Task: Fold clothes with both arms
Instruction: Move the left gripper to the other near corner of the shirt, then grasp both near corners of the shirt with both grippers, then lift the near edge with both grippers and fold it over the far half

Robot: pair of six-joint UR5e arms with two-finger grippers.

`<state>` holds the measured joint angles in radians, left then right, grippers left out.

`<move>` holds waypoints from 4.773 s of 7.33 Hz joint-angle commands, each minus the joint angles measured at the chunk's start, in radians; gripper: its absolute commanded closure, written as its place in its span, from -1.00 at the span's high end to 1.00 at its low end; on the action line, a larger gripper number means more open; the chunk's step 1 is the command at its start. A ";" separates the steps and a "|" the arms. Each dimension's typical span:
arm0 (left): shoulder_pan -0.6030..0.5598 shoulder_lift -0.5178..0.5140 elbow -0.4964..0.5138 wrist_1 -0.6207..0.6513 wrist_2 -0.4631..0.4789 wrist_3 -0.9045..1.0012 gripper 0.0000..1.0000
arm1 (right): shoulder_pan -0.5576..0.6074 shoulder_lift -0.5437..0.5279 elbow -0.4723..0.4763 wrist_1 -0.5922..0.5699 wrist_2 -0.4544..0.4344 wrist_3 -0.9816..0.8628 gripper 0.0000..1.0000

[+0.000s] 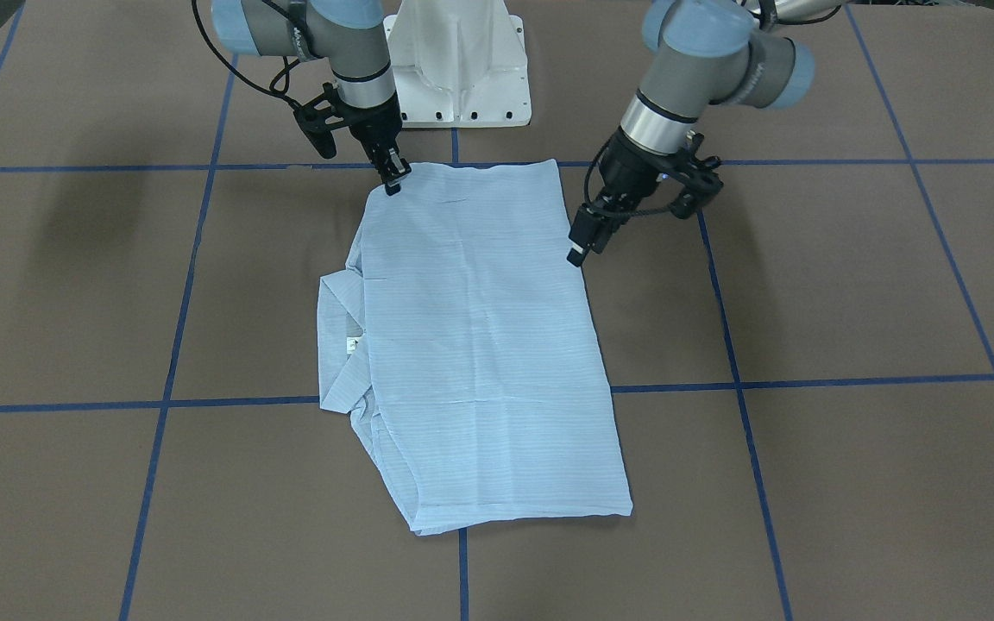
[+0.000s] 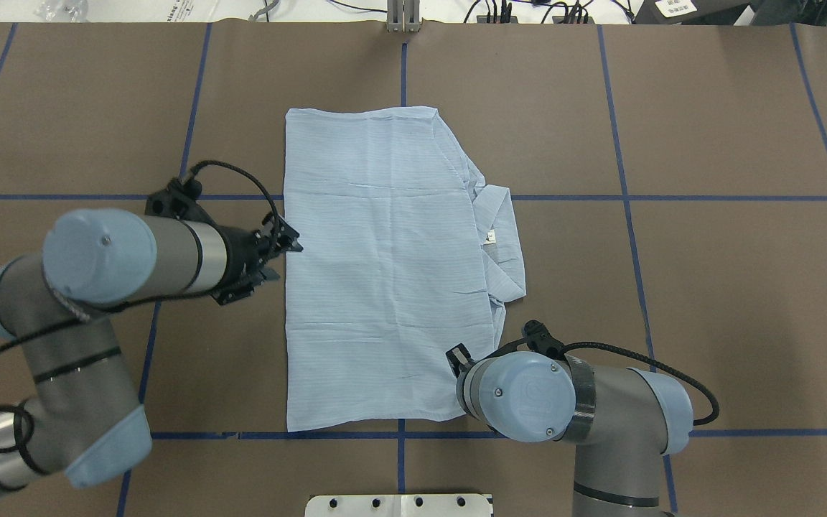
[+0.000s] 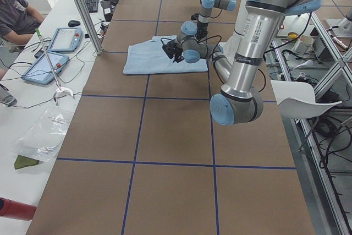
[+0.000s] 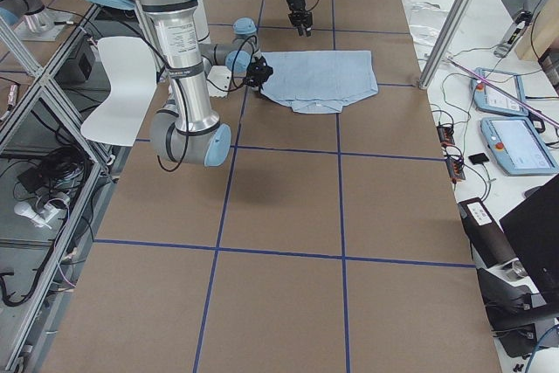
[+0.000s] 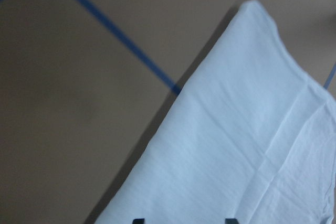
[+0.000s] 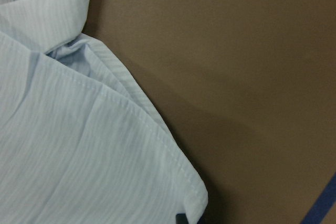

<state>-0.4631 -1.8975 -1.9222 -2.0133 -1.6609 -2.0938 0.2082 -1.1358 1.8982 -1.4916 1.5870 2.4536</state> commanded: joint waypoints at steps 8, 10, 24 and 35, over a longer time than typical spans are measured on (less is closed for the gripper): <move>0.334 0.117 -0.047 0.042 0.138 -0.249 0.18 | -0.007 0.005 0.001 0.002 0.001 -0.001 -1.00; 0.333 0.117 -0.049 0.041 0.142 -0.274 -0.50 | -0.006 0.002 0.004 0.002 0.001 -0.001 -1.00; -0.016 0.021 -0.252 0.165 -0.089 -0.054 -1.00 | 0.264 0.117 0.101 -0.116 0.086 -0.057 -1.00; -0.330 -0.270 0.550 -0.243 -0.122 0.274 -0.72 | 0.519 0.497 -0.831 0.383 0.321 -0.286 -0.41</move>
<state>-0.7804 -2.1597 -1.4420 -2.1843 -1.7842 -1.8461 0.7185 -0.6637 1.1743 -1.2084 1.9074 2.1807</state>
